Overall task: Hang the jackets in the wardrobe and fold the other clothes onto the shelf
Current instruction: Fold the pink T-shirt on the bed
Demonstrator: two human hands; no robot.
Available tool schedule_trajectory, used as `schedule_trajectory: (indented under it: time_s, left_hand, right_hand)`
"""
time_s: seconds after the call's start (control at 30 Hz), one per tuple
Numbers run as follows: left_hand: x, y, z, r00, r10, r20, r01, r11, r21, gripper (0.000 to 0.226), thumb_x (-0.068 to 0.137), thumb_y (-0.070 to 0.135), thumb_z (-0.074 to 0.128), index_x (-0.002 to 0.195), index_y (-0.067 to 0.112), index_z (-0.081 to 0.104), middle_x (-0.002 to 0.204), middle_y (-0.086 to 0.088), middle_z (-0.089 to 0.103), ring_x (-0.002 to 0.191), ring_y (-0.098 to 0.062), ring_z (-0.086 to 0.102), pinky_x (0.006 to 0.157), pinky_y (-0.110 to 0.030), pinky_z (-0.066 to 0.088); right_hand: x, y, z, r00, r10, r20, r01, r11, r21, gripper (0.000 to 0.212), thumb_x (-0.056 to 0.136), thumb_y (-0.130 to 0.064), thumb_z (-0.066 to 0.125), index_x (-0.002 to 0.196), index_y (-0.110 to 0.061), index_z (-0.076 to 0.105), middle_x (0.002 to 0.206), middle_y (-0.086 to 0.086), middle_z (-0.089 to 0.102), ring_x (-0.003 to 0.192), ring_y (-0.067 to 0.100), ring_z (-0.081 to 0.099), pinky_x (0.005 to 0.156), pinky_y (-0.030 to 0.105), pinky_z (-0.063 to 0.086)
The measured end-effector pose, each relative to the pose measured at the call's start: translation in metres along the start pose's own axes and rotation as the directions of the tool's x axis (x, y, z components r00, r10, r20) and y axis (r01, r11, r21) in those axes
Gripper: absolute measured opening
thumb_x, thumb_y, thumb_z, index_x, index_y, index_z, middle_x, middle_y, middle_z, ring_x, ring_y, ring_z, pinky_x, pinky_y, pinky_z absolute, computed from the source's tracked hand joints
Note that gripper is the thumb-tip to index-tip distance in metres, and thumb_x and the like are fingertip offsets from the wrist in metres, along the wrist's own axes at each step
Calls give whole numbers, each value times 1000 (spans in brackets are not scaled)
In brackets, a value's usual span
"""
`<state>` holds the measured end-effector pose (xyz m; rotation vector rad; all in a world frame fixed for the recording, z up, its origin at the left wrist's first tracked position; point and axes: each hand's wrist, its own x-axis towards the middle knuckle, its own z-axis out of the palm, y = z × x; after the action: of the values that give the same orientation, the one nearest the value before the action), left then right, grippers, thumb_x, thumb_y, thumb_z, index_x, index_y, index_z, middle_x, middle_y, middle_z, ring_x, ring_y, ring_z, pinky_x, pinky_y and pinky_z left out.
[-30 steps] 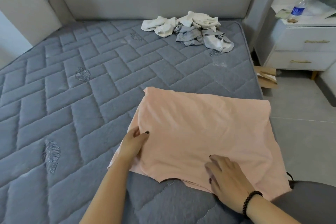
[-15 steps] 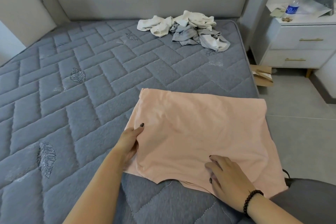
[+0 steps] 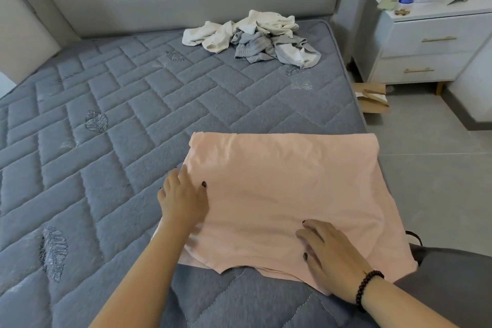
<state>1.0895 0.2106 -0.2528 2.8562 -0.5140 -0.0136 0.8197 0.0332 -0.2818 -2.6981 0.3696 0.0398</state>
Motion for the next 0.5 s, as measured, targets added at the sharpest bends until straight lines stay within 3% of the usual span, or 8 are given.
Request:
schedule_trajectory:
  time_s: [0.13,0.23,0.4,0.5]
  left_hand:
    - [11,45,11,940,328,100,-334,940,61,60,102,39,38,152,12,20,162,-12,11,150,-26,7,120,-44,15]
    - [11,82,32,855,496,151,-506,862,32,58,103,40,33,154,16,18,163,-9,3,151,-25,0,120,-43,11]
    - [9,121,77,854,454,254,-485,871,77,61,101,48,17,156,23,5,163,-9,-9,150,-26,-12,120,-49,-1]
    - [12,132,92,874,421,243,-460,878,131,66,97,55,11,156,28,-2,163,-6,-11,150,-23,-11,119,-52,-3]
  right_hand:
    - [21,15,-11,989,113,-94,-112,994,8,60,100,-34,33,153,-22,7,160,0,-1,146,13,3,119,26,9]
    - [43,39,-22,981,122,-150,-135,988,-77,61,101,-33,31,153,-20,2,160,2,-9,148,18,-4,121,31,4]
    - [59,104,-20,965,245,-96,-256,956,-141,64,98,-51,22,153,-27,-2,159,4,-18,146,19,-17,118,32,-11]
    - [65,133,-18,904,396,-161,-415,904,-105,71,92,-62,15,152,-28,-1,160,0,-15,146,18,-15,118,40,-5]
